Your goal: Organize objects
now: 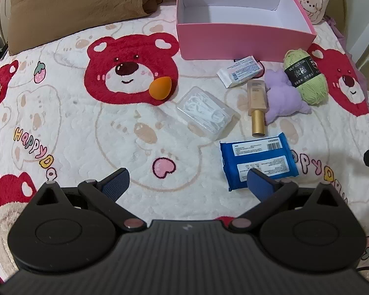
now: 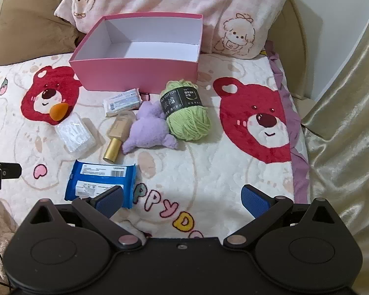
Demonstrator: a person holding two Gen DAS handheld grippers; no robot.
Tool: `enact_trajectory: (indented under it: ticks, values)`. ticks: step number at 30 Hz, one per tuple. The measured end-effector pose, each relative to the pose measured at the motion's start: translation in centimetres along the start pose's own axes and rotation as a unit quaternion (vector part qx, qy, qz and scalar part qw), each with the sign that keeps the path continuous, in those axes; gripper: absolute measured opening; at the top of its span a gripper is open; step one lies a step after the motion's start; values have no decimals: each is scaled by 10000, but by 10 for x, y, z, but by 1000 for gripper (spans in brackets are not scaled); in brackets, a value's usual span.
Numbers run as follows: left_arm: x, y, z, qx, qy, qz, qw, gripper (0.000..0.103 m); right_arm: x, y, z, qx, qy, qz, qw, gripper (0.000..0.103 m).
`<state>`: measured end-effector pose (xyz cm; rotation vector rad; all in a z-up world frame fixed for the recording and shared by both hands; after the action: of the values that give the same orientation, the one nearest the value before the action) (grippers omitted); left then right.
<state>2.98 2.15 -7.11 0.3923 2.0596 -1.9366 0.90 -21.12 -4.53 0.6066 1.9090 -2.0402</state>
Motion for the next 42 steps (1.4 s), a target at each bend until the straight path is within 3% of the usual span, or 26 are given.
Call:
enact_trajectory:
  ticks: [5, 10, 23, 29, 42]
  values:
    - [2, 4, -1, -85, -107, 17, 9999, 103, 1, 3, 2, -57, 42, 1, 10000, 102]
    - [8, 12, 3, 57, -172, -118, 9998, 103, 1, 5, 1, -96, 12, 17, 10000, 102]
    - [6, 7, 3, 57, -168, 117, 9998, 103, 1, 12, 0, -74, 45, -33, 10000, 102]
    - [8, 12, 9, 157, -125, 47, 9998, 103, 2, 17, -3, -109, 88, -94, 9999, 102]
    - [10, 4, 14, 226, -359, 477, 9980, 103, 3, 18, -2, -101, 166, -115, 9997, 102]
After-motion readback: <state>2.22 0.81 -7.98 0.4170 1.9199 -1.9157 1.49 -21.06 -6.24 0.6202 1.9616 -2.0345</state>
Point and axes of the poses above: each gripper's, at about its wrist camera, not at the fingertips, and y roughly the way its jaws point, z to its right, x to its underside, the point moved 7 cm from there along y, roughly the way its jaws point, and after that the axes turned 3 degrees about -x, right-handed, at the moved point
